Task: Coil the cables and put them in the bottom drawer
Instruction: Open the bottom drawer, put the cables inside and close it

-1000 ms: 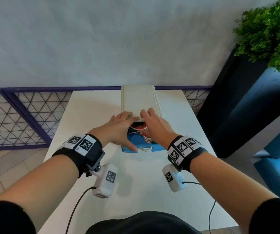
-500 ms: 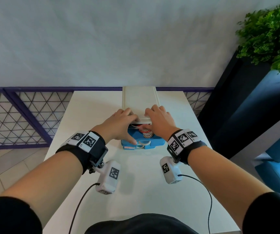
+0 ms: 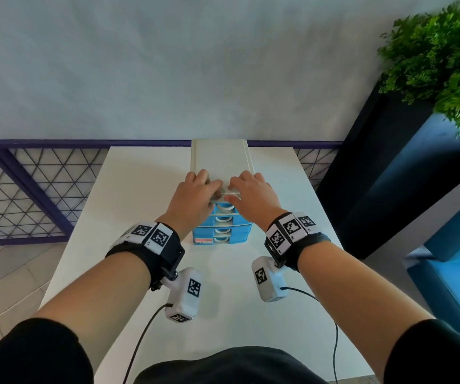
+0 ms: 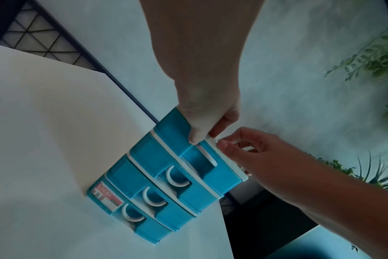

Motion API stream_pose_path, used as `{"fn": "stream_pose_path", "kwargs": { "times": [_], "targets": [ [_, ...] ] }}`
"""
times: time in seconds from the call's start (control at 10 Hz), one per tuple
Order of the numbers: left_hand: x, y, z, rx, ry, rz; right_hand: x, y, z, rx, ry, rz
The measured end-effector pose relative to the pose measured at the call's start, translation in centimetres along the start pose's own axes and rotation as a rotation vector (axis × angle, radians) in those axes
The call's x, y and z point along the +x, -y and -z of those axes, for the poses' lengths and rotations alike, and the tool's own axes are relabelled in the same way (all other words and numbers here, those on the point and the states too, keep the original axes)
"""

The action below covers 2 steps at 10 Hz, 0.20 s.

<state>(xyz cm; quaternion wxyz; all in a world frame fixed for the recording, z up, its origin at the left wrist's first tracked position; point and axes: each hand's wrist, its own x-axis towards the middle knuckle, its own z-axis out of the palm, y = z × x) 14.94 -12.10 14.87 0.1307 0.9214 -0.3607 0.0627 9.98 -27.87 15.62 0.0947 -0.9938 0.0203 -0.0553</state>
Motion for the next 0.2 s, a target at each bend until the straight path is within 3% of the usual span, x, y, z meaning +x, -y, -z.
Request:
{"fn": "stream_pose_path", "kwargs": {
  "times": [0.2],
  "targets": [
    [-1.8,1.6,1.4,-0.233,0.227,0.034,-1.9,-1.5,1.4,0.184,0.115,-0.029]
  ]
}}
